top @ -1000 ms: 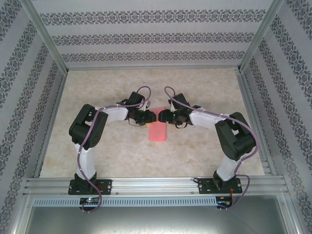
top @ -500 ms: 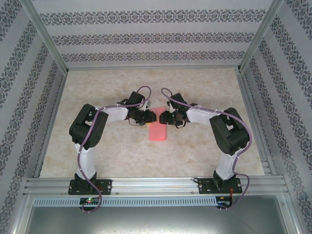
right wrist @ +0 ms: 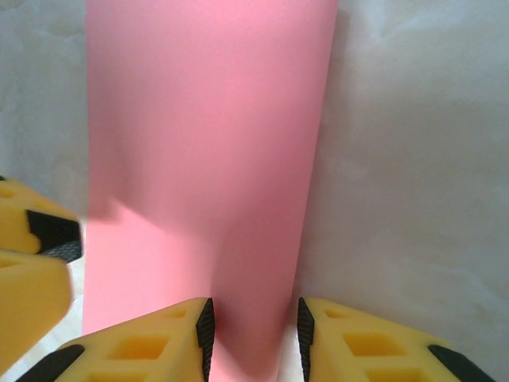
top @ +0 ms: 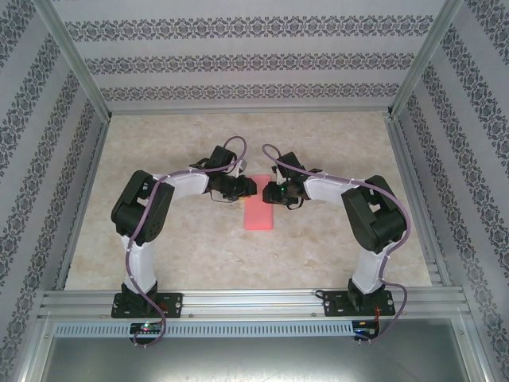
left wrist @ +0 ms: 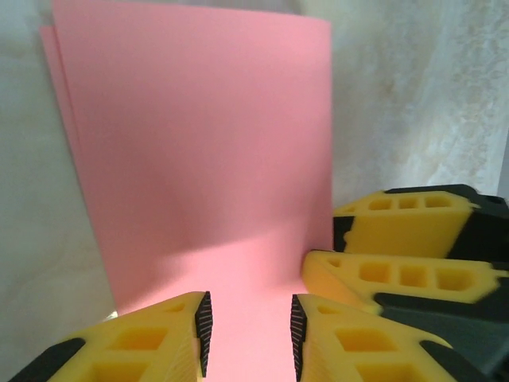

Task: Fold a paper plane with a square sheet of paper (pick it up from the middle)
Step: Fold the square sheet of paper in half at the center of the table, then hold the square sheet of paper at the center of the table.

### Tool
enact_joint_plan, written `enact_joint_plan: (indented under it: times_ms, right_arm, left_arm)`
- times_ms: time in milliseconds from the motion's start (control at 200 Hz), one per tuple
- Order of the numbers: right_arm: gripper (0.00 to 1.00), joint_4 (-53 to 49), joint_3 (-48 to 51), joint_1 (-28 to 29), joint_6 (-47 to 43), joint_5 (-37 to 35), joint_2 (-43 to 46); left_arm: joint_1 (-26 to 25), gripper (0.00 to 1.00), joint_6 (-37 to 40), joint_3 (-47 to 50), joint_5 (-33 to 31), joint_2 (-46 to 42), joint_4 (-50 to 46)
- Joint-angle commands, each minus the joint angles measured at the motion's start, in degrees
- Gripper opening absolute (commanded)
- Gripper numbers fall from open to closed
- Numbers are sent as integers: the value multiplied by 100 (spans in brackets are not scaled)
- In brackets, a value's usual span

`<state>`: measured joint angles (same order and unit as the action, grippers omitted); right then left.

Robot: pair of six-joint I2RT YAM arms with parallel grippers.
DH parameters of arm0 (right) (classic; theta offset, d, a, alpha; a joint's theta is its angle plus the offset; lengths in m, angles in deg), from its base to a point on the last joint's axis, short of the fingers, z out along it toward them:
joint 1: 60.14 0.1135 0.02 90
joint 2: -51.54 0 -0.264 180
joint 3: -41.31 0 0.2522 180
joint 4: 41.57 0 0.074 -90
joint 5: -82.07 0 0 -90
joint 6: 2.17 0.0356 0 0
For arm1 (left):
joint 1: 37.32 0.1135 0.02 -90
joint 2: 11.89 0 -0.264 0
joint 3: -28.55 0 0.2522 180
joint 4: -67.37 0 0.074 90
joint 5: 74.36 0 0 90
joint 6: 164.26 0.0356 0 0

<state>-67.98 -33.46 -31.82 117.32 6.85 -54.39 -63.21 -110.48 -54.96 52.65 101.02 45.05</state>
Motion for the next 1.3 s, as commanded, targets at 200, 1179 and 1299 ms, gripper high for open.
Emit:
enact_joint_plan:
  times_ms: [200,1179,1299]
  right_arm:
    - [33,-213,54,-72,-330,-64,29]
    - [35,-469,-180,84,-453,-247,-118]
    - [35,-484,-226,117,-415,-293,-173]
  left_arm:
    - [-48,35,419,-230,-334,-481,-787]
    - [172,35,479,-95,-457,-726,-948]
    - [205,35,478,-73,-453,-768,-961]
